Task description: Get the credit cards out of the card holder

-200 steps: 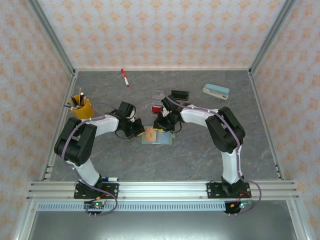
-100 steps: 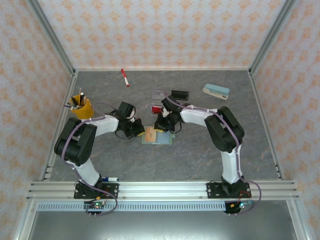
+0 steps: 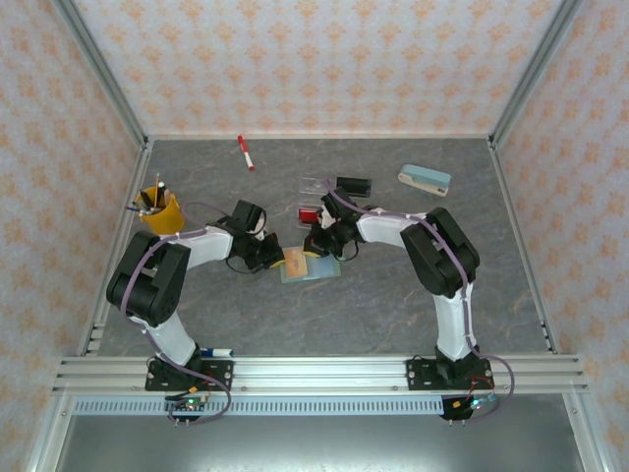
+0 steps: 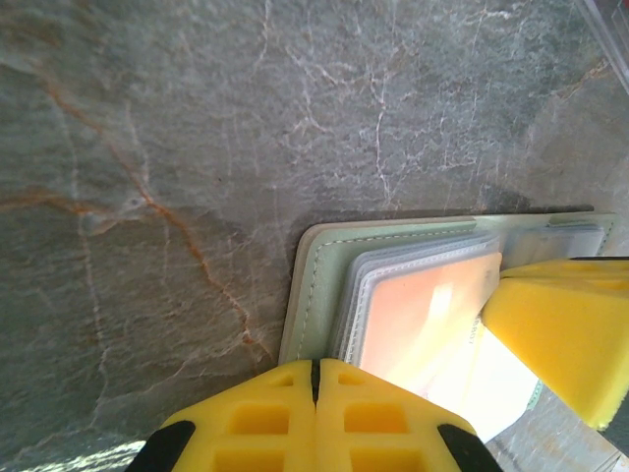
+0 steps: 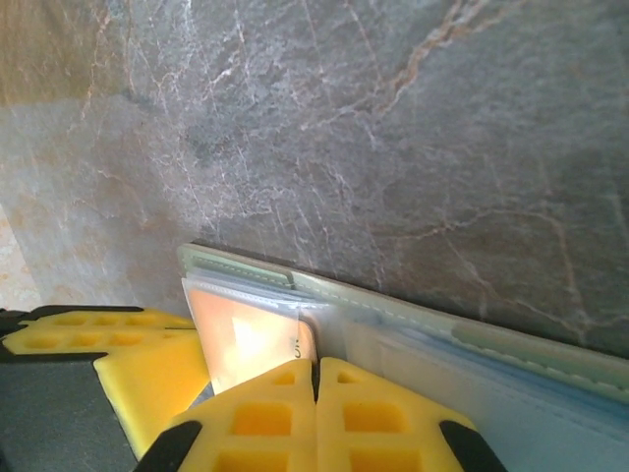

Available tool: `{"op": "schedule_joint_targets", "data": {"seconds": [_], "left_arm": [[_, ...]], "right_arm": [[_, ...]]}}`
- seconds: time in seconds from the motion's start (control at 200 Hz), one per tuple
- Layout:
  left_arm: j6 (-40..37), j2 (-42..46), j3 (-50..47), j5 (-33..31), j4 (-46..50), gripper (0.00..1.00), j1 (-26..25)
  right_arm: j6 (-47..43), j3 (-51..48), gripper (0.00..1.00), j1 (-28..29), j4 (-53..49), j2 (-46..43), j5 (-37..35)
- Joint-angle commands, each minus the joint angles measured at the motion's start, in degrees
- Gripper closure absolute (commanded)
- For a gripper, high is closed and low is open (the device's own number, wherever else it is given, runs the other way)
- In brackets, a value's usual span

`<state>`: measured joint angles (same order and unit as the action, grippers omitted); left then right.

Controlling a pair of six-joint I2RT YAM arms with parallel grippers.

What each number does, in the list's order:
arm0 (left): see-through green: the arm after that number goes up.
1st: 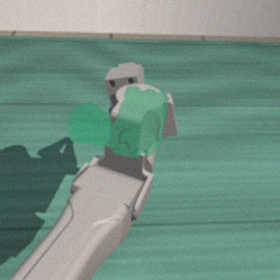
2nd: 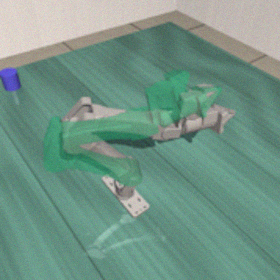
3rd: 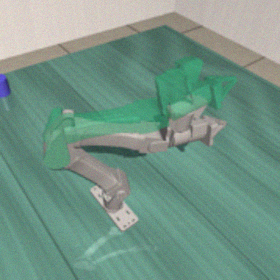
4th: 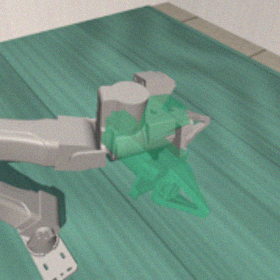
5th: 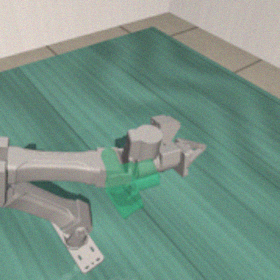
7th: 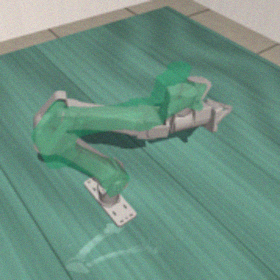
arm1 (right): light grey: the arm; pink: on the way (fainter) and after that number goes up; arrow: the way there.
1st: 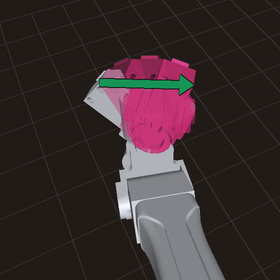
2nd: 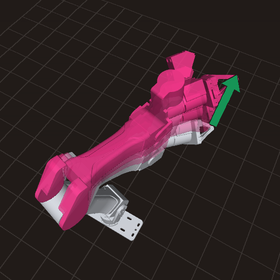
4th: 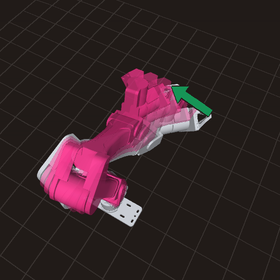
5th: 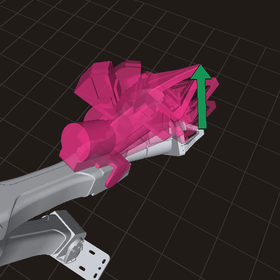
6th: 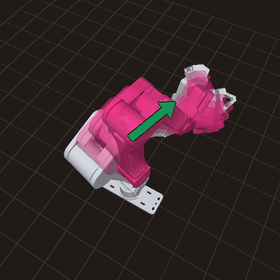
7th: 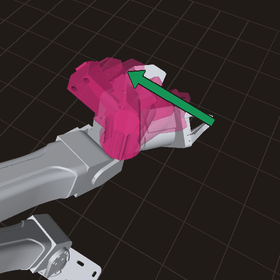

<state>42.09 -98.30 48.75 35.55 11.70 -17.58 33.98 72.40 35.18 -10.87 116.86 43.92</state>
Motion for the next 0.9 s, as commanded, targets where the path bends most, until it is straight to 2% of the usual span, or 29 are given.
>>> {"op": "schedule_joint_targets", "data": {"seconds": [0.0, 0.245, 0.48, 0.616, 0.731, 0.896], "left_arm": [[-0.99, -1.16, -1.16, -2.54, 4.94, 1.0, -0.26], [-2.51, 1.18, 0.17, -3.73, 7.43, 0.99, 0.2], [-3.58, 1.69, 0.97, -3.32, 7.81, 0.99, 0.36], [-4.12, 2.9, 2.01, -1.67, 7.01, 0.98, 0.36], [-3.3, 5.24, 2.19, 0.86, 4.73, 0.96, 0.14], [-2.24, 6.65, 2.13, 2.11, 3.09, 0.95, -0.55]], "right_arm": [[-0.98, -0.9, 1.0, 0.65, 0.41, -1.32, -0.43], [-4.26, -2.59, 1.0, -0.7, -5.28, -6.43, -5.7], [-4.09, -4.92, 1.0, -0.73, -6.11, -8.45, -9.67], [-3.73, -4.81, 1.0, -0.64, -4.5, -7.88, -5.89], [-3.65, -4.23, 0.85, 0.27, -3.78, -7.02, -3.05], [-2.9, -2.94, 0.76, 1.28, -3.46, -5.3, -2.24]]}}
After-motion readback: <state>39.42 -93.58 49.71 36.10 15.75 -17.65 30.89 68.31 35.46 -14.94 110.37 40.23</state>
